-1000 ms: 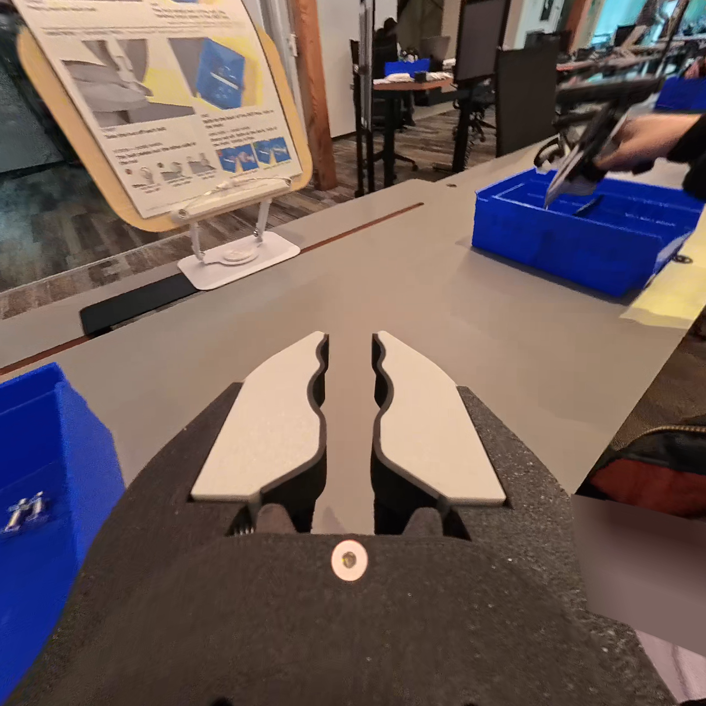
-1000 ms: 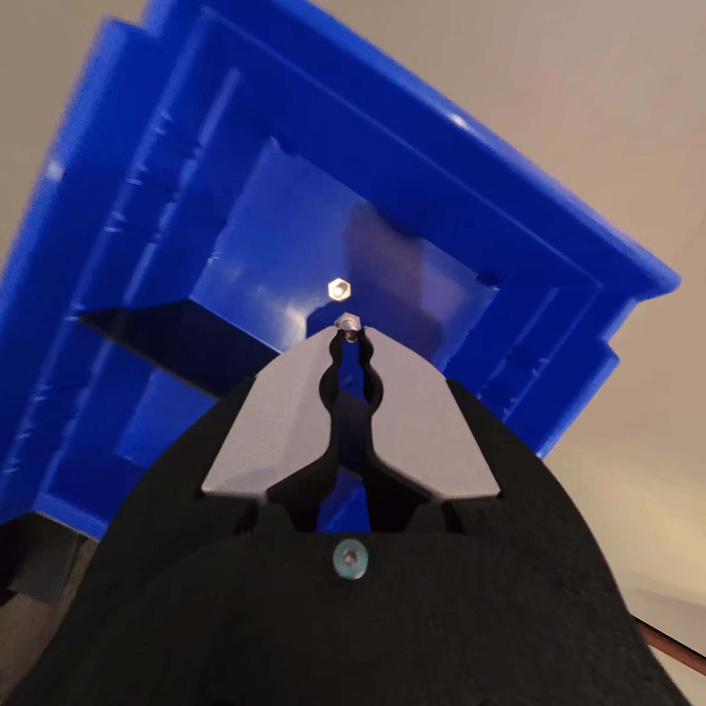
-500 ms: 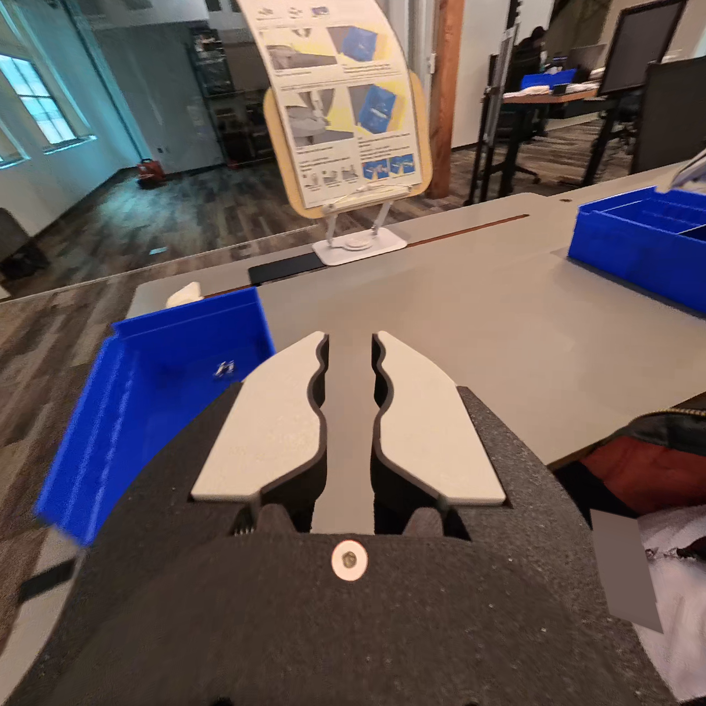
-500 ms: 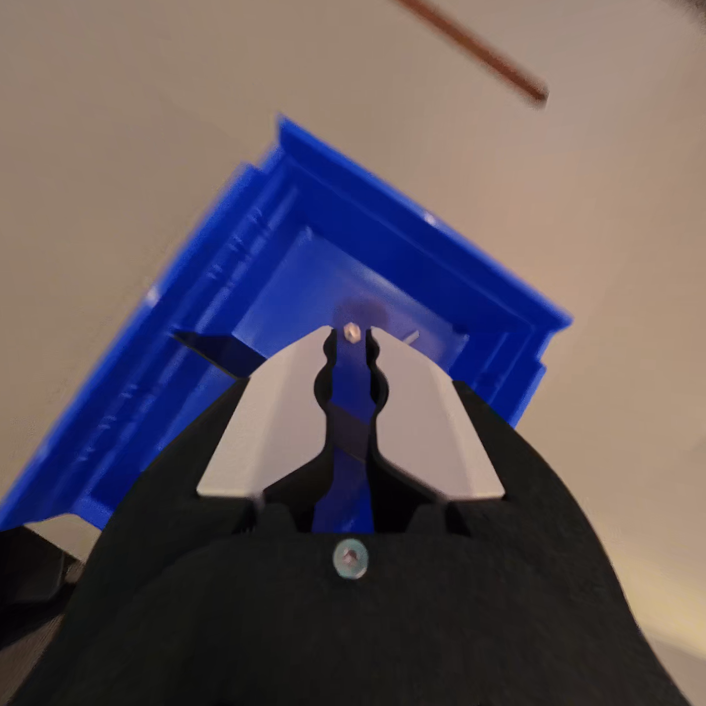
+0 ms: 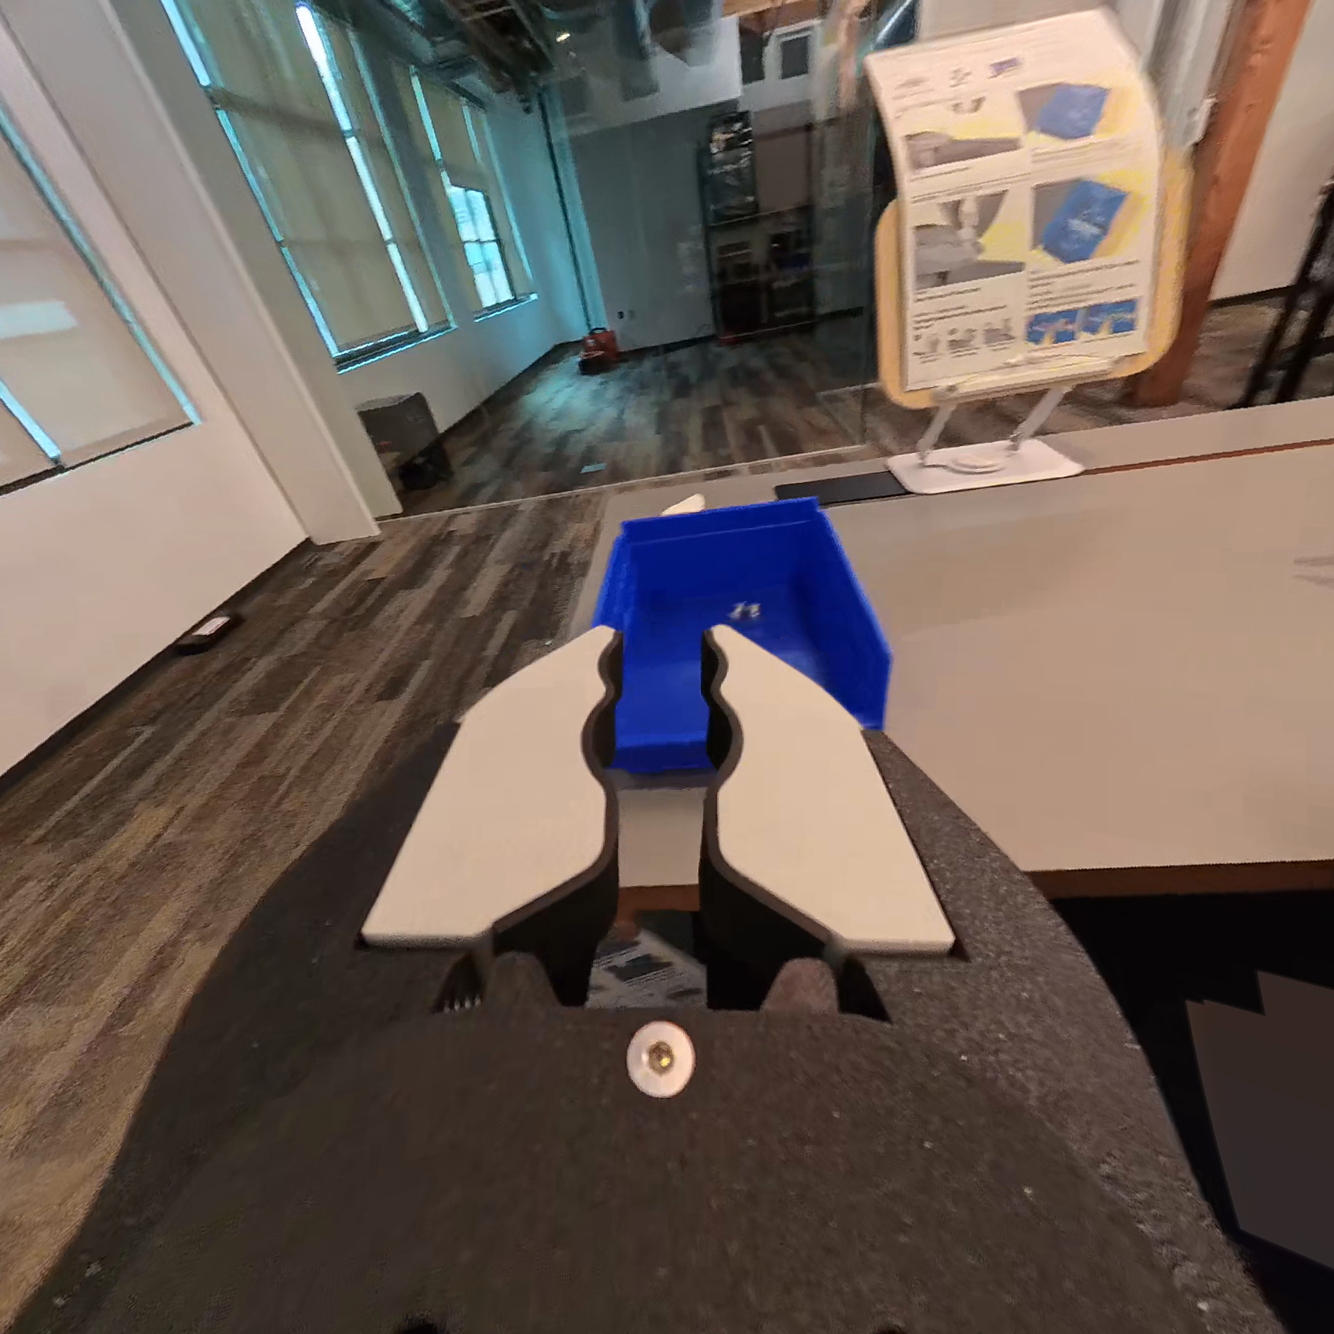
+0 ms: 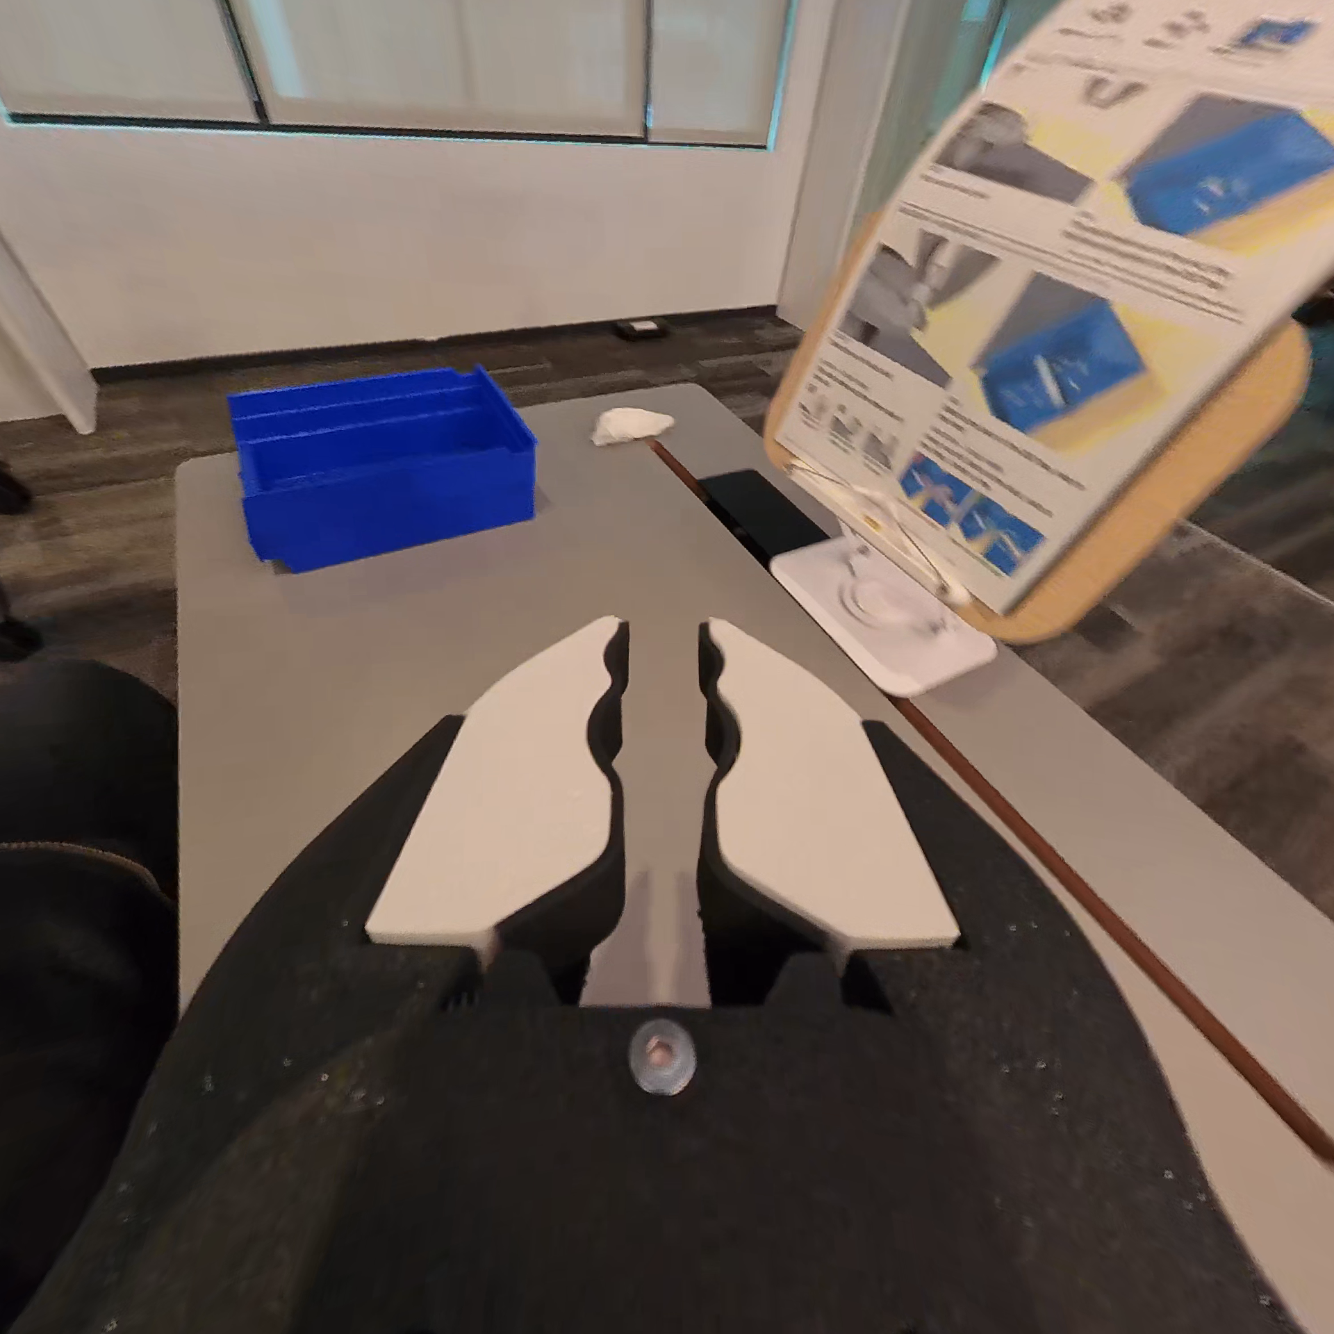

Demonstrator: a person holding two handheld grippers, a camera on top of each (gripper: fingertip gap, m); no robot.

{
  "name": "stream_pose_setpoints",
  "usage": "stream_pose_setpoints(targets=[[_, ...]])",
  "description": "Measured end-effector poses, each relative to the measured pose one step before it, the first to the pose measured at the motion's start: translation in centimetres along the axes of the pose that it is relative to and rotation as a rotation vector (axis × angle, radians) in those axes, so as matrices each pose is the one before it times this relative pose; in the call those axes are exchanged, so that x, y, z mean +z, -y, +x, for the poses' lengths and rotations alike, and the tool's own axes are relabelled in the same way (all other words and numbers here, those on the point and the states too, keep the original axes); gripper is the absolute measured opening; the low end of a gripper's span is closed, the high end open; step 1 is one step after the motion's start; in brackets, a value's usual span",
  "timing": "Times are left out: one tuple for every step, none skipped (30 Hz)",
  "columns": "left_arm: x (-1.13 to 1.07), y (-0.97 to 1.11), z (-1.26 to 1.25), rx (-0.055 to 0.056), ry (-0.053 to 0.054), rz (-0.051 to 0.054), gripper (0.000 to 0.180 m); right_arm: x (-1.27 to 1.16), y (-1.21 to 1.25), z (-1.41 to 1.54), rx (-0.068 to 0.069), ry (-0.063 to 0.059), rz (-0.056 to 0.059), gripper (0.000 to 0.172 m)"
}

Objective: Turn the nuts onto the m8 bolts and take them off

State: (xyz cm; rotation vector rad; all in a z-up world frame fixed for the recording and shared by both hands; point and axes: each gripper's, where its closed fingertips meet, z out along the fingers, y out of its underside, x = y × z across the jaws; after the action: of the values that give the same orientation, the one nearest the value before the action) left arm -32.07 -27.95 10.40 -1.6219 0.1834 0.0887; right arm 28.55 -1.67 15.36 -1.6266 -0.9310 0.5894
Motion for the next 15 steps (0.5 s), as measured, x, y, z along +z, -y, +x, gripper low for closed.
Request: stream_pose_setpoints(targets=[[0.144,-0.939,-1.485,0.0031,0.0321,-0.0127,0.020,1.546,0.769,-0.976,-0.0244,0.0117,0.0051,0.017],[0.253,-1.080,-1.599,0.0033,0.0331,-0.0139,0.020,1.630,0.743,-0.838,-0.0284,0.0034,0.0029,0.017],[0.386,-1.207,-1.617,-0.0013,0.0274,-0.0151,0.020,1.721,0.769,-0.780,-0.0322,0.0006,0.0034,0.016],[0.476,-1.269,-1.651,-0.0053,0.0228,-0.0142,0.021,1.822,0.818,-0.722,-0.0342,-0.0016,0.0076,0.016],[0.553,-1.263,-1.773,-0.0096,0.0227,-0.0095,0.021,1.953,0.855,-0.594,-0.0334,-0.0075,0.0105,0.016],[0.625,-1.188,-1.868,-0.0138,0.0204,-0.0014,0.021,2.092,0.825,-0.503,-0.0304,-0.0098,0.0074,0.017],[0.697,-1.110,-1.883,-0.0173,0.0141,0.0067,0.021,2.186,0.883,-0.497,-0.0265,-0.0083,0.0081,0.018],[0.760,-1.015,-1.917,-0.0201,0.0104,0.0129,0.021,2.272,0.999,-0.561,-0.0164,-0.0018,0.0152,0.022],[0.806,-1.013,-1.940,-0.0146,0.0063,0.0122,0.020,2.345,1.099,-0.619,-0.0058,0.0053,0.0192,0.023],[0.814,-1.053,-2.001,-0.0046,0.0065,0.0032,0.020,2.391,1.155,-0.634,-0.0066,0.0062,0.0188,0.023],[0.781,-1.073,-2.215,0.0007,0.0206,-0.0092,0.020,2.408,1.149,-0.678,-0.0198,0.0048,0.0120,0.023],[0.798,-1.006,-2.217,0.0025,0.0250,-0.0185,0.020,2.333,1.110,-0.703,-0.0378,0.0003,0.0042,0.021],[0.830,-0.882,-1.877,0.0035,0.0124,-0.0222,0.020,2.286,1.133,-0.643,-0.0474,-0.0106,0.0068,0.015],[0.814,-0.620,-1.615,0.0005,0.0056,-0.0178,0.020,2.233,1.163,-0.653,-0.0469,-0.0165,0.0174,0.015],[0.738,-0.339,-1.388,-0.0029,0.0018,-0.0091,0.020,2.163,1.065,-0.678,-0.0403,-0.0157,0.0247,0.015]])
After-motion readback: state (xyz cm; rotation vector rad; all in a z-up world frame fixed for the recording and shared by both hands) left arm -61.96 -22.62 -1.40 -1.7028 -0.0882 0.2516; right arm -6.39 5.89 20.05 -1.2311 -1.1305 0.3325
